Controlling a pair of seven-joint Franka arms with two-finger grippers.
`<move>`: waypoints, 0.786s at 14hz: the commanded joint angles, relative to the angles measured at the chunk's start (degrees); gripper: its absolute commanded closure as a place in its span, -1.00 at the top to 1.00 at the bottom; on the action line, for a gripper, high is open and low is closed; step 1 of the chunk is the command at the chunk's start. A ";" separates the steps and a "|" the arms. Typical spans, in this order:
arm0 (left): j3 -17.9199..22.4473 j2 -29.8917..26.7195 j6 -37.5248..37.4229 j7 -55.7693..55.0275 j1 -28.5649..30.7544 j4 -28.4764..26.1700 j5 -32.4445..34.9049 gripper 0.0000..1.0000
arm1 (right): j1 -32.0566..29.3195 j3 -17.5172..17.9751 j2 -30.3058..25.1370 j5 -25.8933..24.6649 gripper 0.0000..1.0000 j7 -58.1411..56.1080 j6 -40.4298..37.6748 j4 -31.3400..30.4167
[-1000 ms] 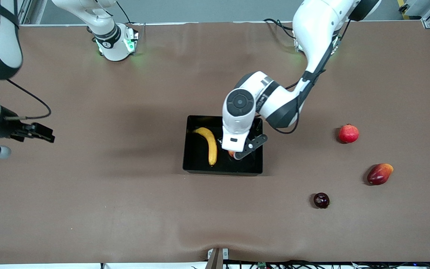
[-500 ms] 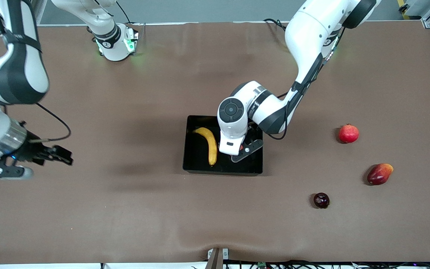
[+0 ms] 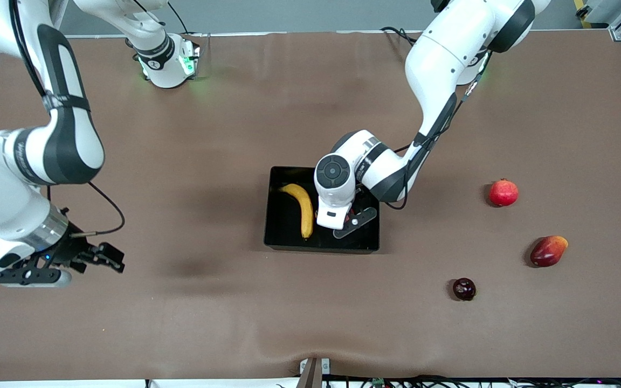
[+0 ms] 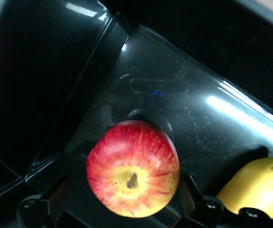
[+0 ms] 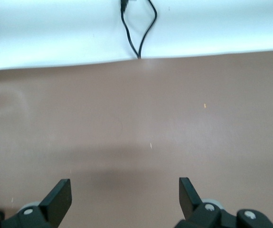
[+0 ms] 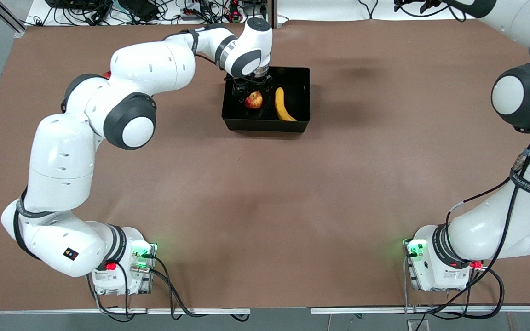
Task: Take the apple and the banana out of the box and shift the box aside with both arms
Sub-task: 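Carry the apple out with the left gripper while the right gripper approaches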
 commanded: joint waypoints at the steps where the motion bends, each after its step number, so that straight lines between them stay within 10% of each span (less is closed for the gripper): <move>1: 0.26 0.40 1.28 -0.58 -0.52 0.16 1.30 0.17 | 0.87 -0.22 2.20 0.63 1.00 0.96 2.40 1.05; 3: 0.26 -0.13 1.19 -1.02 -0.52 0.25 1.30 -0.95 | 0.87 -0.22 3.60 0.63 1.00 0.96 3.71 1.92; 11: 0.17 -13.29 -10.57 3.79 3.42 0.60 0.86 -1.00 | 2.89 -0.22 9.41 1.86 1.00 0.69 3.90 8.34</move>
